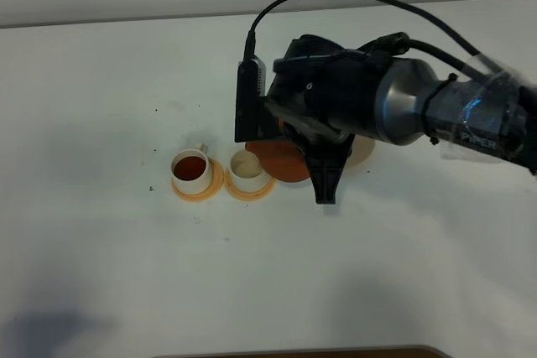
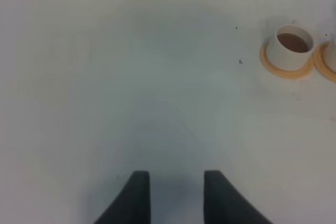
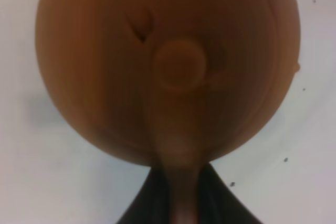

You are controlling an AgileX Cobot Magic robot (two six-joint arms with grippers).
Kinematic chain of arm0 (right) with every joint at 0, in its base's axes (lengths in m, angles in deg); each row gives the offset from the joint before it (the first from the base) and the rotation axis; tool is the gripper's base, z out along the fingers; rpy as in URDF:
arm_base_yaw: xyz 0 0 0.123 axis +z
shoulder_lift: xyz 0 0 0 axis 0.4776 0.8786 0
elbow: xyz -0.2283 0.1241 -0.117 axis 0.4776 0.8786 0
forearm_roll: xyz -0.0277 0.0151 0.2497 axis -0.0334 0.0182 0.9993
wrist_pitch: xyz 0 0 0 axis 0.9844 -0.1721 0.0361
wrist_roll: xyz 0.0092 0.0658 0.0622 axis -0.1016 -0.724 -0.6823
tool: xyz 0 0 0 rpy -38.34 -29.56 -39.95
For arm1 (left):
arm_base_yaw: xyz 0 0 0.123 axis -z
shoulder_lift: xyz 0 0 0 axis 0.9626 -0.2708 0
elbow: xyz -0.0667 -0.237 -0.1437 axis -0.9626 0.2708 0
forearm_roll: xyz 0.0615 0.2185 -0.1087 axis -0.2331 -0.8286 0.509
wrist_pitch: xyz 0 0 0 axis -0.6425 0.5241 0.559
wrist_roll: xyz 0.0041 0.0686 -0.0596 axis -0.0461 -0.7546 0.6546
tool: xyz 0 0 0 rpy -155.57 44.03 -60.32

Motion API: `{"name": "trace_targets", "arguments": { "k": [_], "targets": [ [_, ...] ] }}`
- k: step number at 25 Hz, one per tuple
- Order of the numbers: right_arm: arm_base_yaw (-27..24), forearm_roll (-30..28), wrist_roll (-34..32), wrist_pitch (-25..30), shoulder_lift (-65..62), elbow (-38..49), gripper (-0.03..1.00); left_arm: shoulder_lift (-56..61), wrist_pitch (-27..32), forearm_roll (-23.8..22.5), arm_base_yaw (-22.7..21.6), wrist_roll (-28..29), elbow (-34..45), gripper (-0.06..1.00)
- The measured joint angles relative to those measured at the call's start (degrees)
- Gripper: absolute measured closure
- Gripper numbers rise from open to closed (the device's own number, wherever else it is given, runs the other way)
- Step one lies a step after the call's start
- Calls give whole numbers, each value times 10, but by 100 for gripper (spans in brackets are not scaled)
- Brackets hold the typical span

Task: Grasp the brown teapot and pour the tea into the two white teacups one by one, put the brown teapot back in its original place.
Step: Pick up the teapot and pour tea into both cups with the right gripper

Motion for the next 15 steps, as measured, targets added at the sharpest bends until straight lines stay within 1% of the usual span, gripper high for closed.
{"name": "trace_targets", "arguments": {
  "k": [6, 15],
  "targets": [
    [8, -60, 3, 0, 11, 0, 84, 0, 0, 0, 0, 0, 0, 65],
    [8, -99, 19, 1, 23, 0, 84, 0, 0, 0, 0, 0, 0, 65]
  ]
}}
